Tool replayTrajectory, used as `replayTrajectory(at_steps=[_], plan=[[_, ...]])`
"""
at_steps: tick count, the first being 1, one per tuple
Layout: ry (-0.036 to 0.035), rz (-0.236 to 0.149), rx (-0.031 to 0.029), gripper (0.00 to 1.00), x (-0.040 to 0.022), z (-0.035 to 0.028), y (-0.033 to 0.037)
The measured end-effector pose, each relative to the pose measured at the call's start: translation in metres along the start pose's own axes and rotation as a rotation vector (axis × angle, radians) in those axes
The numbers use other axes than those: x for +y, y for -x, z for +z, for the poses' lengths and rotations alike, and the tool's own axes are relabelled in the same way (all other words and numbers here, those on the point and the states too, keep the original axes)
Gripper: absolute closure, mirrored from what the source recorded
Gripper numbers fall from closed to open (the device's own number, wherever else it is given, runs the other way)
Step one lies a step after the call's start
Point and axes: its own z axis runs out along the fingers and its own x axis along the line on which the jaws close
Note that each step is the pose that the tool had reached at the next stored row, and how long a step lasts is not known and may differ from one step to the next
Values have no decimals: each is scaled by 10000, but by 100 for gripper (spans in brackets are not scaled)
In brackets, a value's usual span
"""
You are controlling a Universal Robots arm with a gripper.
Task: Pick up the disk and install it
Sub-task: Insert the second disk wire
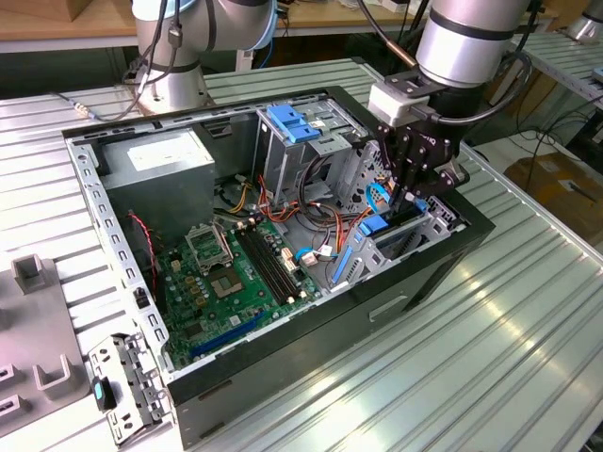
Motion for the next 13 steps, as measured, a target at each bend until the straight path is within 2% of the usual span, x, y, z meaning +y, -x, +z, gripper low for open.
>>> replayTrajectory(at_steps=[3,8,12,13], plan=[[0,2,-35,84,-1,-20,-1],[-9,3,-36,84,-3,-23,-5],[-15,6,-83,84,-3,-20,-27],[-15,8,-120,84,-3,-19,-31]])
